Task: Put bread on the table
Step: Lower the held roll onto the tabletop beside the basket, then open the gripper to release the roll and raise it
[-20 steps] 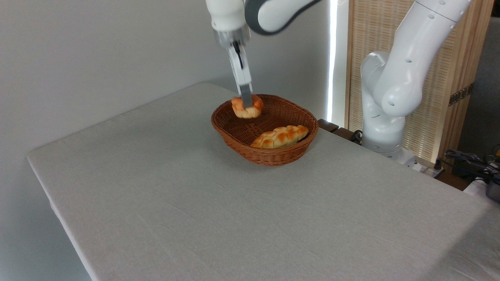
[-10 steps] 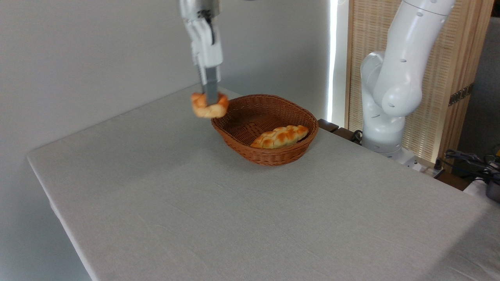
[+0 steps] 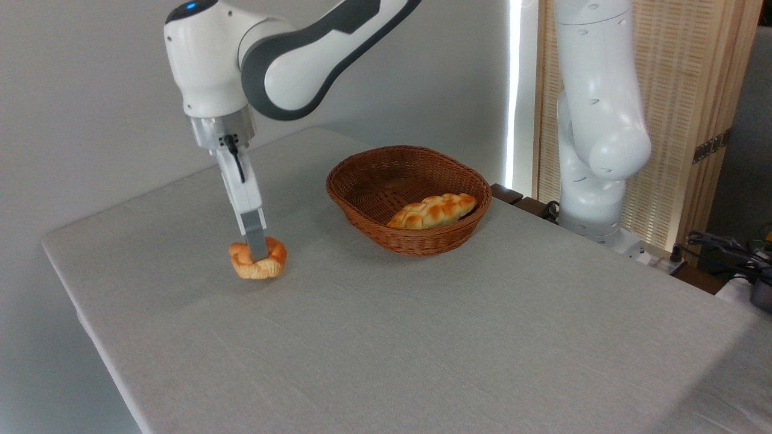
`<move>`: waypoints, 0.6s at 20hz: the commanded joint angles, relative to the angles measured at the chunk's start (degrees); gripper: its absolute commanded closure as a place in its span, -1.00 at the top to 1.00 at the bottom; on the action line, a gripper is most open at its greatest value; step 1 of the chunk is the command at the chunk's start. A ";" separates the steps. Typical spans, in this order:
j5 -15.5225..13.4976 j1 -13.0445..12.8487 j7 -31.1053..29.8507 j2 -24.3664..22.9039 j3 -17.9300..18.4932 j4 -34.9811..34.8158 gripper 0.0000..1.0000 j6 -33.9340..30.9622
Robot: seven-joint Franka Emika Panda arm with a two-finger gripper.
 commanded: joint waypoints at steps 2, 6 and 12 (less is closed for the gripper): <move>-0.78 -0.16 -1.86 0.63 0.60 2.45 1.00 0.21; -0.86 -0.07 -1.77 0.63 0.68 2.45 1.00 0.56; -0.78 -0.07 -2.56 0.45 0.77 2.53 1.00 0.48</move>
